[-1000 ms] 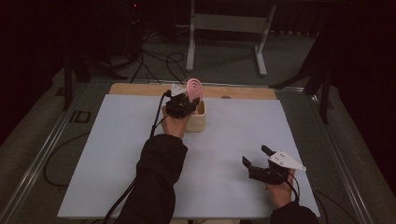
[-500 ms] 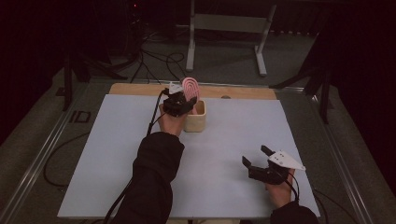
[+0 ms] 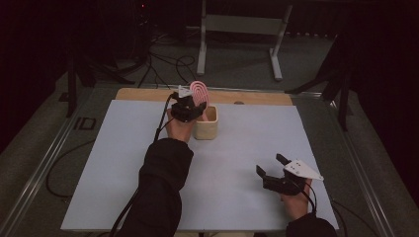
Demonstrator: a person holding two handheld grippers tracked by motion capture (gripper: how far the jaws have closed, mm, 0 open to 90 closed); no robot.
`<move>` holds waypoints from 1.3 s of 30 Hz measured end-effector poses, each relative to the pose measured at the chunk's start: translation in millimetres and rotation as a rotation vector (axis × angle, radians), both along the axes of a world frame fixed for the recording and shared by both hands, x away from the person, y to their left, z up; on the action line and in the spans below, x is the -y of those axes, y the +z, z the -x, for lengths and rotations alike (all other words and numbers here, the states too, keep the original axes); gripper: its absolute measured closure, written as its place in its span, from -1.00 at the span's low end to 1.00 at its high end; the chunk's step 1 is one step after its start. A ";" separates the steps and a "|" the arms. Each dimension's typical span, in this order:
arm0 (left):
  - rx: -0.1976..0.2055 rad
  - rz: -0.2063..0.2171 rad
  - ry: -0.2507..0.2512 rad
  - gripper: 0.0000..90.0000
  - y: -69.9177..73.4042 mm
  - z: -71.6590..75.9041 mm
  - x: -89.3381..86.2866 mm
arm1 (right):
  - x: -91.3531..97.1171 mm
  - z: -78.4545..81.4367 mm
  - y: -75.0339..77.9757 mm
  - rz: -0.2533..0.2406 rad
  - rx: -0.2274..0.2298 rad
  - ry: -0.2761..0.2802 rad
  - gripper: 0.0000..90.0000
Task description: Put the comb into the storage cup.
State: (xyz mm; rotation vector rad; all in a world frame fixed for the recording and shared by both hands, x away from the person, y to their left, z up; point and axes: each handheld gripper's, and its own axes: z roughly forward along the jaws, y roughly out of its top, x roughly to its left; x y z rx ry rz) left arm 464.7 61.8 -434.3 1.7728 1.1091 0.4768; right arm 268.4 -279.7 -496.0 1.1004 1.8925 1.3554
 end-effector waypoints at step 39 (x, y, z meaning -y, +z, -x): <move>-0.012 -0.089 0.082 -1.00 4.9 -1.3 -4.7 | -0.3 0.0 -0.3 -0.001 -0.004 0.002 -0.76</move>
